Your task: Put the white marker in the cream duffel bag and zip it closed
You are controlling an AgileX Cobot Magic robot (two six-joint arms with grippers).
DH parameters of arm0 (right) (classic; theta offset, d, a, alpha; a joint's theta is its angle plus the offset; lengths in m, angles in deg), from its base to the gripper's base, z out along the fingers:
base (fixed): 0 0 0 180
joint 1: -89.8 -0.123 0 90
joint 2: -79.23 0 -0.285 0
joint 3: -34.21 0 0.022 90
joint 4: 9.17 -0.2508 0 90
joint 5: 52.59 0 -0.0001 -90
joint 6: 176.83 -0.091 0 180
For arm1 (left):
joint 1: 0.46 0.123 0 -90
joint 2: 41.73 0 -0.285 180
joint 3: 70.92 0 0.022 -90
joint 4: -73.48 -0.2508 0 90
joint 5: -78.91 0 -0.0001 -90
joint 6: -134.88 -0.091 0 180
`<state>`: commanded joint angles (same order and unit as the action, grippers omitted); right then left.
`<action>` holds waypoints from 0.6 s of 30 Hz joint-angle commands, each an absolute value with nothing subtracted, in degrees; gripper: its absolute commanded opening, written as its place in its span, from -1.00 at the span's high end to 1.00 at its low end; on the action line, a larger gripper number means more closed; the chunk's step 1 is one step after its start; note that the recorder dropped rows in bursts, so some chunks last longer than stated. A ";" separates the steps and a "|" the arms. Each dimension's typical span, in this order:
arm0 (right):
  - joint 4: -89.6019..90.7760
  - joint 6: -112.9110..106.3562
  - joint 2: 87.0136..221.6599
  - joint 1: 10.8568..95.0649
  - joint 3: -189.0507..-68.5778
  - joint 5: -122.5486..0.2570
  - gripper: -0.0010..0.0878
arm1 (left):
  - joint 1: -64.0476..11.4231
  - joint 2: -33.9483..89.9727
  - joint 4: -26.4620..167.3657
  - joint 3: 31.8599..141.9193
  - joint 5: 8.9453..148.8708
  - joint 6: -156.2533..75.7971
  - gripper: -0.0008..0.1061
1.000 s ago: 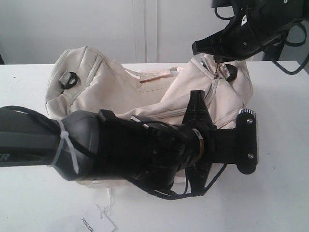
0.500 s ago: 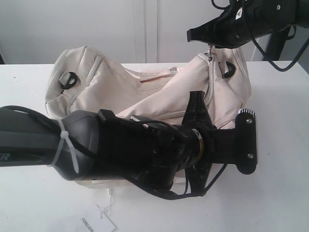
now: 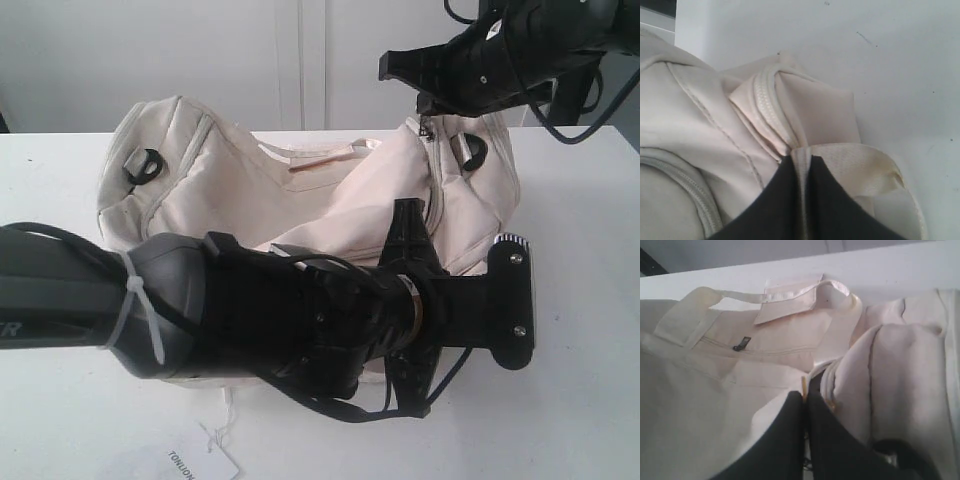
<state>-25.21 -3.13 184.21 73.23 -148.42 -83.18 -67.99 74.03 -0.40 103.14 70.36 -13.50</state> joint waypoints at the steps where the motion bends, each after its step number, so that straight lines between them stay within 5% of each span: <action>1: -25.32 -3.13 184.21 73.23 -148.42 -83.97 0.98 | -67.99 74.03 -0.40 103.14 70.36 -13.50 0.99; 5: -26.41 -3.13 184.21 73.23 -148.42 -87.29 0.94 | -67.99 74.03 -0.40 103.14 70.36 -13.50 0.99; 12: -27.57 -3.13 183.26 73.23 -148.53 -87.79 0.12 | -67.99 74.03 -0.40 103.14 70.19 -13.50 0.99; 18: -27.28 -3.13 178.78 73.34 -148.53 -86.91 0.08 | -67.99 74.03 -0.40 103.14 70.19 -13.50 0.99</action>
<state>-27.28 -3.13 178.78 73.34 -148.53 -86.91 -67.99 74.03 -0.40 103.14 70.19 -13.50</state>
